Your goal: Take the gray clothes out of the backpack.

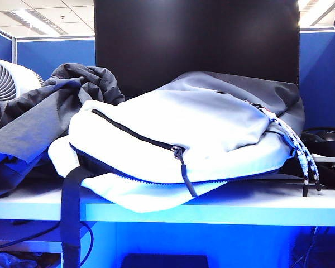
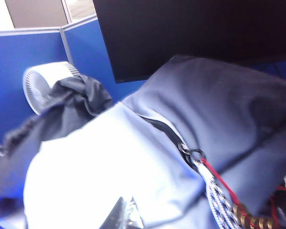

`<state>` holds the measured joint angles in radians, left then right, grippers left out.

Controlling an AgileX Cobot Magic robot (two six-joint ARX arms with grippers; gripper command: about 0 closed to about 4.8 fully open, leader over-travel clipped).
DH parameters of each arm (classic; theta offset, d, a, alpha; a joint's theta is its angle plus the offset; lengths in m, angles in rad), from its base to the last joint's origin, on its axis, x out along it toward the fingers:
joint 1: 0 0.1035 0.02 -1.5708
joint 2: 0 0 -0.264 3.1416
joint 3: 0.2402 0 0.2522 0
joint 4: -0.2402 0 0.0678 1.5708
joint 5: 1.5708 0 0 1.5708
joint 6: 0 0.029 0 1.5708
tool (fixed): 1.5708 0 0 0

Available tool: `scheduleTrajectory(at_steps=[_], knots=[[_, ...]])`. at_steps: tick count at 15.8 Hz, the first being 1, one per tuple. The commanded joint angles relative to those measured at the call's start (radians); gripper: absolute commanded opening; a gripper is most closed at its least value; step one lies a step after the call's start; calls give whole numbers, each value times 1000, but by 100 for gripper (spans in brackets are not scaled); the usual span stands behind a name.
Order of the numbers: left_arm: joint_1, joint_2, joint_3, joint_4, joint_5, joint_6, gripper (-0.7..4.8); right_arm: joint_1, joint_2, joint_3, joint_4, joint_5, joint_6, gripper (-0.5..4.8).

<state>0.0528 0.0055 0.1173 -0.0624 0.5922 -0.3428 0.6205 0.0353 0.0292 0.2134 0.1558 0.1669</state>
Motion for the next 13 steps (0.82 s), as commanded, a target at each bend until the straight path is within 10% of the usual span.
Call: scheduleTrajectory(at_steps=[1,5,13], knots=[[1,-2,-69,78,-31,64,-6,-3,0,-9,-1,16,-27,-5],[1,-2,-109,196,-126,189,-1,-3,0,-8,0,71,-141,-5],[1,-3,-109,250,-187,171,-1,-1,-1,-8,0,82,-141,-5]])
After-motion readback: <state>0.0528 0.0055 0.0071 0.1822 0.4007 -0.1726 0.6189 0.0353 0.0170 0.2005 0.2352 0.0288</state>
